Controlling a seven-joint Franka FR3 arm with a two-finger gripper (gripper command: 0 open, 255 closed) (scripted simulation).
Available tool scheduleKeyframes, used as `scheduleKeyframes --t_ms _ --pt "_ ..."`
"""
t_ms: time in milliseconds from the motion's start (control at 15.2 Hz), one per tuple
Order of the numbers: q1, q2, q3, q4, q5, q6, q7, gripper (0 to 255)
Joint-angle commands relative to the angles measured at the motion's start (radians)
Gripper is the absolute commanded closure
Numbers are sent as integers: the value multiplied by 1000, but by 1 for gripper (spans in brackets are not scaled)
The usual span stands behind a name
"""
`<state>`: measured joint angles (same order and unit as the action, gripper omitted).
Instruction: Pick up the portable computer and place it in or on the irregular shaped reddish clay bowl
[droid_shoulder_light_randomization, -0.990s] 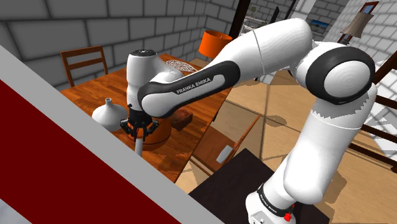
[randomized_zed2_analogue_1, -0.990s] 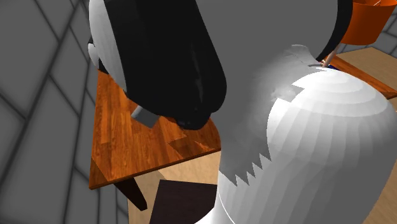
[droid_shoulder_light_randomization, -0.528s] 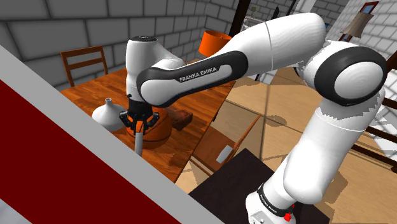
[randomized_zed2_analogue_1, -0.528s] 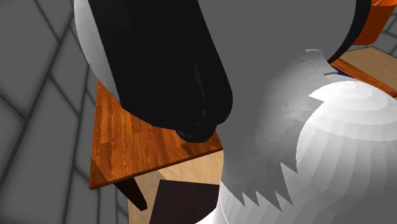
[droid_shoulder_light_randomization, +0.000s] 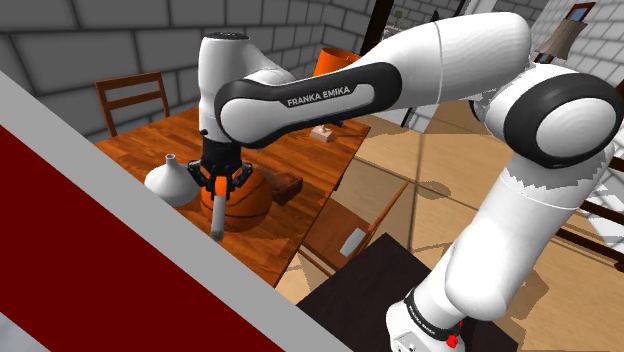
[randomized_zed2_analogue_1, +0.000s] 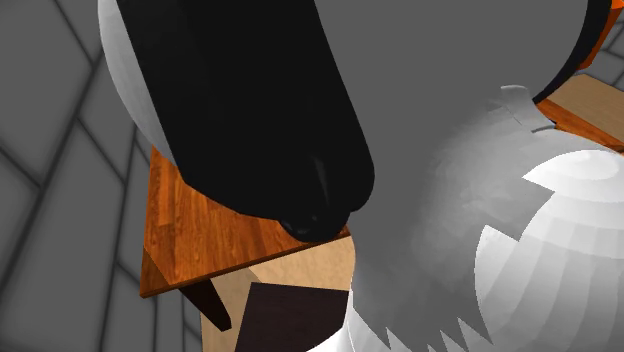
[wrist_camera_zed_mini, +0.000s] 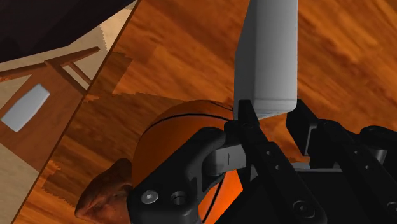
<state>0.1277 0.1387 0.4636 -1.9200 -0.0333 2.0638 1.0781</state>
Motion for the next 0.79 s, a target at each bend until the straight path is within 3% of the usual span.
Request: scheduleKeyframes --t_ms 0,726 --pt "-22 -9 -14 8 7 -16 -39 255" --pt "-154 39 -114 134 7 -101 -275 255"
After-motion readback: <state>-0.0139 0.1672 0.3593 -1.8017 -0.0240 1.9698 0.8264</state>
